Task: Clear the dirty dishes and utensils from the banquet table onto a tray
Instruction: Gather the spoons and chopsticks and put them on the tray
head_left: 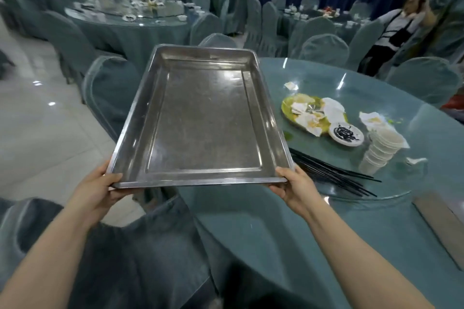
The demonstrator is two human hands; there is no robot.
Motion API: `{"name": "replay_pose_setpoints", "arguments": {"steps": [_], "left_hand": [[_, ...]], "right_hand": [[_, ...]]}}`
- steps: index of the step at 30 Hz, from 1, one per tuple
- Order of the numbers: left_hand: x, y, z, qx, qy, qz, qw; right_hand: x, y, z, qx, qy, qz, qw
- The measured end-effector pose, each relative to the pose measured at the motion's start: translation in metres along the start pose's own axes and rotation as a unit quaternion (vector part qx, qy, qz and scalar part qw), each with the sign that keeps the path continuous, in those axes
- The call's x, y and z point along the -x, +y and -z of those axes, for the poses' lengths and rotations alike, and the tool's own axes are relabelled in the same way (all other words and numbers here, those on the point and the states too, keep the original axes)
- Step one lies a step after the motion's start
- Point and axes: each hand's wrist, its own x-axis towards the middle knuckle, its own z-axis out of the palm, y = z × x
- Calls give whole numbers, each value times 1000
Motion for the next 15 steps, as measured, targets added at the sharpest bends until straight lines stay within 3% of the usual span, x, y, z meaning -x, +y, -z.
{"name": "replay_pose_setpoints", "arguments": {"steps": [15], "left_hand": [[-23, -36, 29, 76, 121, 92, 985]], "right_hand": [[-146, 24, -50, 79, -83, -121, 986]]}}
